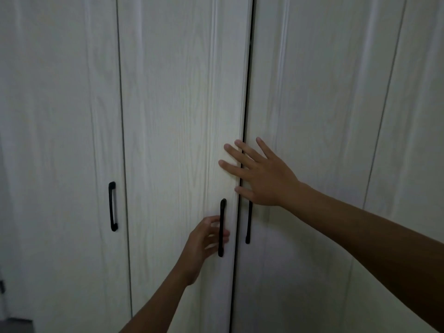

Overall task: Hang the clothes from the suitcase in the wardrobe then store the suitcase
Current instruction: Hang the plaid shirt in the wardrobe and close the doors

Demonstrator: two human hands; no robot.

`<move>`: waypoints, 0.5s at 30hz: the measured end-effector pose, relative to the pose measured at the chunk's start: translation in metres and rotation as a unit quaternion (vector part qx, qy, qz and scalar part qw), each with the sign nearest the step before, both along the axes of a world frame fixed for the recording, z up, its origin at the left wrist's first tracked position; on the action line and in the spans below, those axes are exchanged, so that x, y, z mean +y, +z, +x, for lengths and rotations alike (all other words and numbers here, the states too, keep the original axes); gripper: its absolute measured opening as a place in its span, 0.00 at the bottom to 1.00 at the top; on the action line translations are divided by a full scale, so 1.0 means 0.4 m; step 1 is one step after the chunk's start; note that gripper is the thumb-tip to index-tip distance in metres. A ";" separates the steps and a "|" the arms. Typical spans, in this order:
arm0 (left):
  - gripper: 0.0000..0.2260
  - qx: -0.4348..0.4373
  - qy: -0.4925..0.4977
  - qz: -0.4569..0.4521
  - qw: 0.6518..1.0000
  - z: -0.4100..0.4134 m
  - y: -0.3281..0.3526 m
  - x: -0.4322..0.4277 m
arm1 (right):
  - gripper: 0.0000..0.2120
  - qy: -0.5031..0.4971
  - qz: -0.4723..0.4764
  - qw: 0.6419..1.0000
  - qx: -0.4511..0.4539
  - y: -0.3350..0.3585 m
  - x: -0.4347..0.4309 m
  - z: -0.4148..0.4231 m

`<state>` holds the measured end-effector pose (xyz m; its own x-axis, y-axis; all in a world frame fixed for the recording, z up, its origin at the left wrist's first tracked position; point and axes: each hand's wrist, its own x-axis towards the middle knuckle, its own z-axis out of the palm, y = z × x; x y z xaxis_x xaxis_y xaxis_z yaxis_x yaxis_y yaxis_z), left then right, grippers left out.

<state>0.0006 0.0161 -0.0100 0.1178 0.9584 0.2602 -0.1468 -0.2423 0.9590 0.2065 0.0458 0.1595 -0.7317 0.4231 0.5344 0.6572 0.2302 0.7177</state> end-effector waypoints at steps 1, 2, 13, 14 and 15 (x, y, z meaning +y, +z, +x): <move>0.18 -0.001 0.002 -0.002 1.000 0.008 0.000 0.013 | 0.35 -0.005 -0.003 1.000 0.001 -0.002 0.015 0.003; 0.18 -0.003 0.006 -0.003 1.000 0.019 0.000 0.032 | 0.35 -0.010 -0.007 1.000 0.001 -0.001 0.034 0.008; 0.18 -0.015 0.040 0.011 0.999 0.084 -0.022 0.156 | 0.40 -0.023 -0.036 0.999 0.012 -0.008 0.173 0.032; 0.18 -0.014 0.043 0.009 0.999 0.086 -0.022 0.163 | 0.40 -0.021 -0.039 0.999 0.015 -0.010 0.181 0.032; 0.18 -0.015 0.049 0.005 0.999 0.087 -0.024 0.171 | 0.41 -0.019 -0.043 0.999 0.017 -0.014 0.191 0.031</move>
<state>0.0353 0.0843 -0.0195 0.0159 0.9622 0.2719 -0.1499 -0.2666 0.9521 0.2190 0.1223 0.1540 -0.6967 0.4957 0.5185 0.6899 0.2651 0.6736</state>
